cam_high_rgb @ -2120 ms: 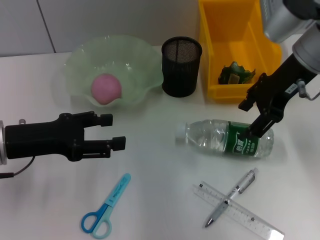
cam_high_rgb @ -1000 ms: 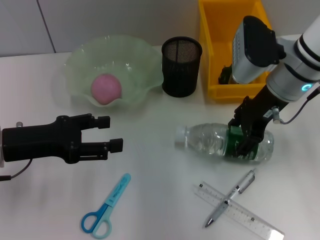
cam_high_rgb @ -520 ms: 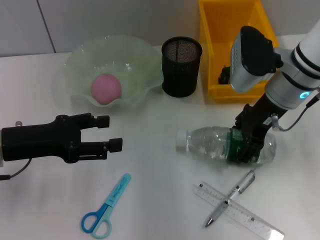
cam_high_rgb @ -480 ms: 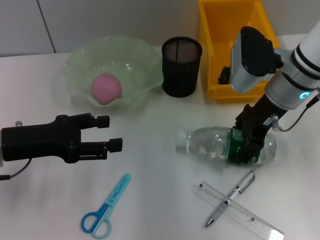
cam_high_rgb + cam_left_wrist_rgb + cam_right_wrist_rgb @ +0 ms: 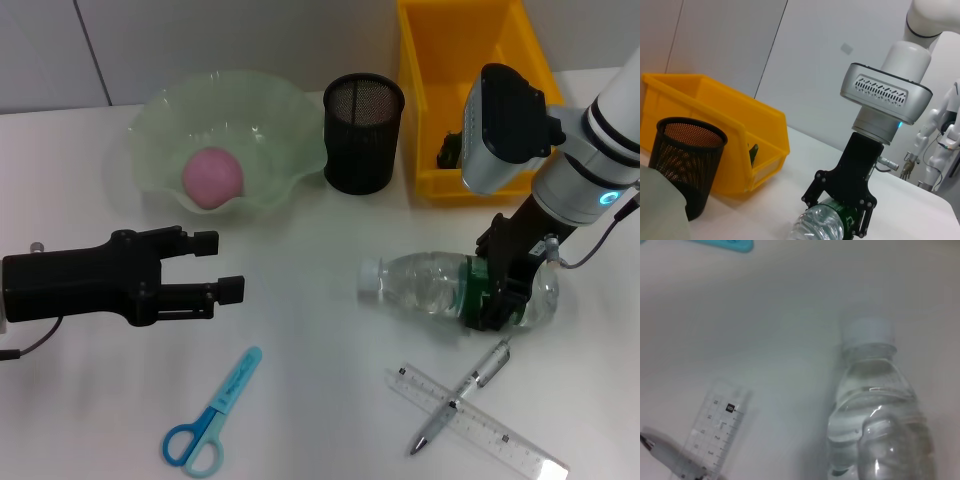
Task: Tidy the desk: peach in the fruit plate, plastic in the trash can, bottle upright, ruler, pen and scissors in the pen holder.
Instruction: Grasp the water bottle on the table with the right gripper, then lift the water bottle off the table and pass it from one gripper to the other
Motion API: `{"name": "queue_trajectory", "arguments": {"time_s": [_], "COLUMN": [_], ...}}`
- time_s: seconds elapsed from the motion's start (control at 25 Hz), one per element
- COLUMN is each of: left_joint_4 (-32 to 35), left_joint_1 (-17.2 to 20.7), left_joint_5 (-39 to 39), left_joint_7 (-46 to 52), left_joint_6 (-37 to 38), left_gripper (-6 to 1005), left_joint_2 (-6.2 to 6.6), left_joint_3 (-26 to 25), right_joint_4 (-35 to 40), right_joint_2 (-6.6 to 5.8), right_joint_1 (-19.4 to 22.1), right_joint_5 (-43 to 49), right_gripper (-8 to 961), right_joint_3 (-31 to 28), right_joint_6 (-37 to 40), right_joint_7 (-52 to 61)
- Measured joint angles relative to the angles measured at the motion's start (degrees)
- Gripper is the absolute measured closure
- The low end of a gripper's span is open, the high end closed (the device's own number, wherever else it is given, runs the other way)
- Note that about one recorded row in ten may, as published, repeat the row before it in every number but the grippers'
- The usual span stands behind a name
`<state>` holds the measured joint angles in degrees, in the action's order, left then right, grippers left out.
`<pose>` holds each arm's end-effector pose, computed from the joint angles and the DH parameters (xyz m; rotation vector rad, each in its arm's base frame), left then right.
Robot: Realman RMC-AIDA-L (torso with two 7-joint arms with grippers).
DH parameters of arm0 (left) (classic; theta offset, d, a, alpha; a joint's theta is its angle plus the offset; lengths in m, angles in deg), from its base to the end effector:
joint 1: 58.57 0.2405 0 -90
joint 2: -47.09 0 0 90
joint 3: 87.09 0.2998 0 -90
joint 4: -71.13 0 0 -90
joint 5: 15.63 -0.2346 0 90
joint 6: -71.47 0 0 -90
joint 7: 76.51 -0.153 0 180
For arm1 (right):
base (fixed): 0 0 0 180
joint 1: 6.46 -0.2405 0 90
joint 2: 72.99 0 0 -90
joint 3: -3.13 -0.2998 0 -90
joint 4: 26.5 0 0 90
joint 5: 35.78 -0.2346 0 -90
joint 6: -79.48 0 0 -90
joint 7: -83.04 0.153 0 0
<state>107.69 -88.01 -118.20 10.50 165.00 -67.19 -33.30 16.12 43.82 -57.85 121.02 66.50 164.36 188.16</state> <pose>-0.2911 0.3649 -0.0171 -2.8607 -0.7143 -0.7875 0.2482 0.4471 -0.0418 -2.9303 0.3624 -0.7744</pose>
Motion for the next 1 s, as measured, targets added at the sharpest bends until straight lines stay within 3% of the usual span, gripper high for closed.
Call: {"name": "queue_trajectory", "arguments": {"time_s": [0.6,1.0], "left_joint_4": [0.2,0.0], "left_joint_1": [0.0,0.0], "left_joint_5": [0.0,0.4], "left_joint_7": [0.0,0.0], "left_joint_6": [-0.1,0.1], "left_gripper": [151,151], "left_joint_2": [0.03,0.03], "left_joint_3": [0.0,-1.0], "right_joint_4": [1.6,2.5], "right_joint_2": [-0.13,-1.32], "right_joint_1": [0.7,1.1], "right_joint_5": [-0.3,-9.4], "right_gripper": [177,191], "right_joint_3": [-0.8,-5.7], "right_joint_6": [-0.4,3.2], "right_joint_7": [0.0,-5.0]}}
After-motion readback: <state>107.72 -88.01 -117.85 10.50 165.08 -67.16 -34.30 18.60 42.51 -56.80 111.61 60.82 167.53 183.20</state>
